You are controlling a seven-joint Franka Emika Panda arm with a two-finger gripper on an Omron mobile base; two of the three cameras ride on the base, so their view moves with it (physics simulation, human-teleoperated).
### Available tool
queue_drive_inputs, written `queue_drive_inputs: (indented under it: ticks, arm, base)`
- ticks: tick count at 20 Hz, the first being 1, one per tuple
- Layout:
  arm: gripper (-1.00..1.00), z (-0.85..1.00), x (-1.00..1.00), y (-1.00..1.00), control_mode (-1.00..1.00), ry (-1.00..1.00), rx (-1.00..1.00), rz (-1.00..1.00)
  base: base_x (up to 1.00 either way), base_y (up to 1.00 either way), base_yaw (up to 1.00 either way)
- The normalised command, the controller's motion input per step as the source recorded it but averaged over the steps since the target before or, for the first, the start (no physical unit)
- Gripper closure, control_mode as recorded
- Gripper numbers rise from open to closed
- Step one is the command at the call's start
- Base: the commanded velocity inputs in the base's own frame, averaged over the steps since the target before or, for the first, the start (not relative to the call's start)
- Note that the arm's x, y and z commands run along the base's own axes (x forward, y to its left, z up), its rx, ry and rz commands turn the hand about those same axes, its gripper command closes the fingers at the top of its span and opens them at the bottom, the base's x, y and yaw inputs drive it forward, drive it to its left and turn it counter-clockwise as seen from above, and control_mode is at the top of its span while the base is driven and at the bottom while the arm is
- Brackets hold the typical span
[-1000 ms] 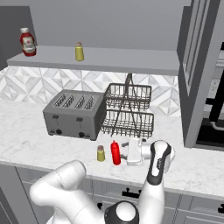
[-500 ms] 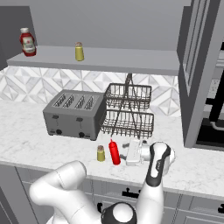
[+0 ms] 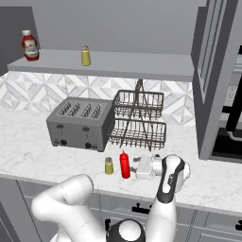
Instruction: Put the shaker and condiment bottle from the counter next to their counterparts in the cabinet.
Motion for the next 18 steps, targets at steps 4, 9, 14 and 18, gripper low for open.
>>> queue_drive_inputs:
  ticks: [4, 9, 14, 18]
  arm:
    - [-1.0, 0.0, -0.06, -0.15, -1.0, 0.09, 0.0, -0.01]
    - [-1.0, 0.0, -0.15, -0.14, -1.0, 0.02, 0.0, -0.01]
    - [-1.0, 0.0, -0.31, -0.02, -1.0, 0.0, 0.0, 0.0]
    - [-1.0, 0.0, -0.38, 0.0, -1.0, 0.0, 0.0, 0.0]
  base:
    - [0.0, 0.0, 0.0]
    - [0.0, 0.0, 0.0]
    - [0.0, 0.0, 0.0]
    - [0.0, 0.0, 0.0]
